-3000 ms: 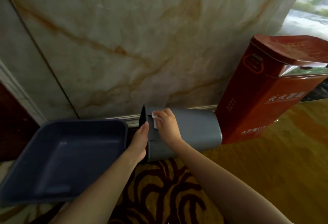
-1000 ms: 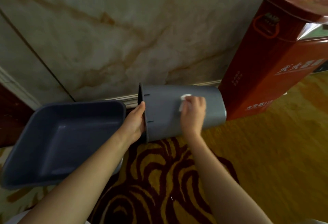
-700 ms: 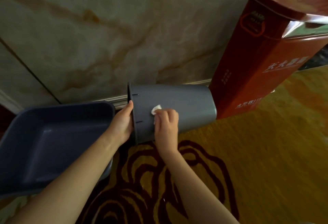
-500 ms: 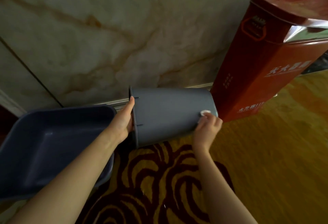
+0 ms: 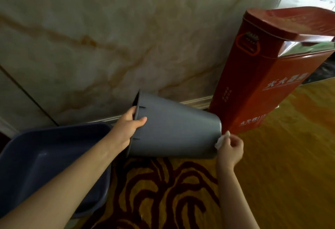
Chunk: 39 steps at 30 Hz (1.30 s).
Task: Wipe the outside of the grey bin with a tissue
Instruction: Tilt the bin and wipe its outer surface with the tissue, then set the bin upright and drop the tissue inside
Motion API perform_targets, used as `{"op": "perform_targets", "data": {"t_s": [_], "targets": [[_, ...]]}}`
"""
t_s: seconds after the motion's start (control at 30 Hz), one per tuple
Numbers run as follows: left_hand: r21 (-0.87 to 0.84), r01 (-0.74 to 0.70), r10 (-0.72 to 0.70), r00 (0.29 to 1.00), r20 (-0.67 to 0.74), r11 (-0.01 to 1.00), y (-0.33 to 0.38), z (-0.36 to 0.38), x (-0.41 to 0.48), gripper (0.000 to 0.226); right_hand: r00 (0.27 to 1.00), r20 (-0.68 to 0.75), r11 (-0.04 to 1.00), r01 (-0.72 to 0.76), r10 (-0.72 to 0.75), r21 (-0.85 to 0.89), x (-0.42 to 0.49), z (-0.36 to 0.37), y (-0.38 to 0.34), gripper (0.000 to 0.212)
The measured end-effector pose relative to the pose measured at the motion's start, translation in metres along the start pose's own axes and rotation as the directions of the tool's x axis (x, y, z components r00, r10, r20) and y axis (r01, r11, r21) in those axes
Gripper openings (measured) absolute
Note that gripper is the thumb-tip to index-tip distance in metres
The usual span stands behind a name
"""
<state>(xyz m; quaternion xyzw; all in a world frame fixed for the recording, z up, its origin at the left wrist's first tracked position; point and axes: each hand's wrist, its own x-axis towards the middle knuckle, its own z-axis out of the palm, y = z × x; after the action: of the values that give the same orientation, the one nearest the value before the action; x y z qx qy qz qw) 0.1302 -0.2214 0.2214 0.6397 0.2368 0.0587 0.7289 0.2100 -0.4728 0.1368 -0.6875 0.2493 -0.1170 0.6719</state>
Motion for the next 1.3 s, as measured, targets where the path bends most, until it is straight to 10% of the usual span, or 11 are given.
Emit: {"op": "perform_targets", "data": {"t_s": [0.2, 0.57, 0.9, 1.3], "targets": [[0.261, -0.182, 0.105, 0.953, 0.283, 0.948, 0.024, -0.015, -0.031, 0.035, 0.777, 0.513, 0.876, 0.473, -0.366, -0.091, -0.013, 0.016, -0.068, 0.012], [0.479, -0.414, 0.109, 0.833, 0.543, 0.774, 0.04, -0.041, -0.052, 0.032, 0.755, 0.602, 0.759, 0.225, 0.261, -0.611, -0.016, 0.005, 0.039, 0.007], [0.69, -0.708, 0.086, 0.704, 0.705, 0.15, 0.032, -0.023, -0.048, 0.028, 0.883, 0.427, 0.957, 0.268, -0.196, -0.113, -0.015, 0.015, -0.075, 0.012], [0.757, -0.633, 0.172, 0.774, 0.61, 0.161, -0.039, 0.024, -0.066, 0.036, 0.614, 0.709, 0.815, 0.571, -0.347, -0.096, -0.057, 0.069, -0.13, 0.003]]}}
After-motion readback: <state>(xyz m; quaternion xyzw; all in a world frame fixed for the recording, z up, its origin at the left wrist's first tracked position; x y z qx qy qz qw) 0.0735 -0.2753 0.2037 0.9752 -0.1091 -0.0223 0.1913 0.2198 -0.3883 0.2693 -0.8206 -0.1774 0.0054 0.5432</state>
